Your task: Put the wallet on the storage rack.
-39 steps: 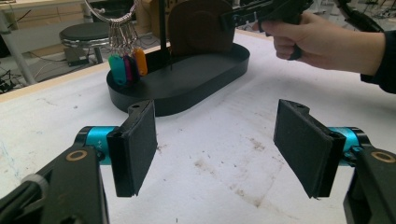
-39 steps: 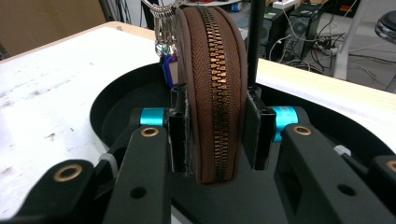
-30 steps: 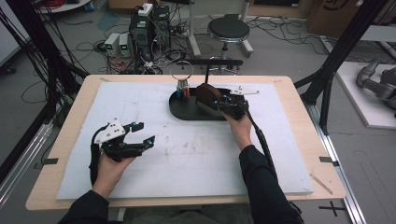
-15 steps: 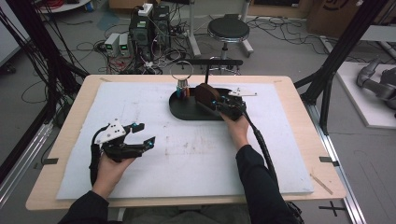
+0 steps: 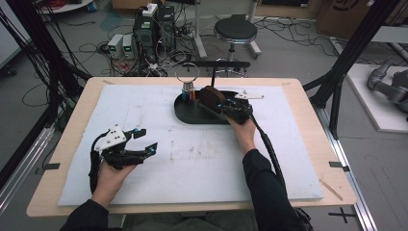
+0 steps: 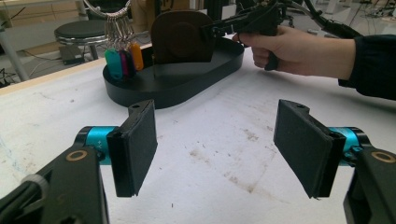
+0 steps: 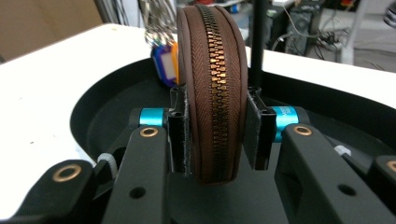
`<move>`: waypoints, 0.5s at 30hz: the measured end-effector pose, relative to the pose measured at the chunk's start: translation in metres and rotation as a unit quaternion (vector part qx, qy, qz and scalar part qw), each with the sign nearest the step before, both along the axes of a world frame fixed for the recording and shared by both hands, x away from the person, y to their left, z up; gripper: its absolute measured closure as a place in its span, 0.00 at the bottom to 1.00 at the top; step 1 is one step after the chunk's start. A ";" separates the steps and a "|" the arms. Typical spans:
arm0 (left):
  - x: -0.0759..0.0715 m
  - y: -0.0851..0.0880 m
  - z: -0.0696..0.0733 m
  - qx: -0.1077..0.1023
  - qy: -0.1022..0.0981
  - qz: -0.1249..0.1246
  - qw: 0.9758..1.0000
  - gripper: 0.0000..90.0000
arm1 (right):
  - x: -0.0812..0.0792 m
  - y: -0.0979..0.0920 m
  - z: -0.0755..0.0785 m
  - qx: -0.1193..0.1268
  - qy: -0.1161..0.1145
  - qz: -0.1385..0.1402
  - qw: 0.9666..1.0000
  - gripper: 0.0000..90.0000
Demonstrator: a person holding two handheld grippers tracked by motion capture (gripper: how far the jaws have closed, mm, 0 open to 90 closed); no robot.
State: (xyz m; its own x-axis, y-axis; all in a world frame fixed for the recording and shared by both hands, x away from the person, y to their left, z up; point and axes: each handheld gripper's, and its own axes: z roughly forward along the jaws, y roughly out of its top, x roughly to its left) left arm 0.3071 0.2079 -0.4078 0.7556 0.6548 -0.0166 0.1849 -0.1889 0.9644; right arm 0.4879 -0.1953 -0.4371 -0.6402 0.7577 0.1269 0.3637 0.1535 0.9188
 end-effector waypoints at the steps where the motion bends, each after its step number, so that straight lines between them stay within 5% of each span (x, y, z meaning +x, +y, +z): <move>1: 0.000 -0.001 0.000 0.001 -0.001 0.000 1.000 0.33 | 0.000 -0.001 0.000 -0.011 0.000 -0.002 1.000 0.75; 5: 0.002 -0.004 0.000 -0.001 0.000 -0.001 1.000 0.33 | 0.000 -0.004 -0.003 -0.025 0.017 -0.006 1.000 0.75; 10: 0.004 -0.007 0.000 0.003 0.001 -0.005 1.000 0.33 | -0.001 -0.001 -0.002 -0.046 0.002 -0.003 0.999 0.74; 15: 0.004 -0.008 0.000 0.002 0.001 -0.007 1.000 0.33 | -0.002 -0.002 -0.003 -0.051 0.012 -0.006 0.999 0.71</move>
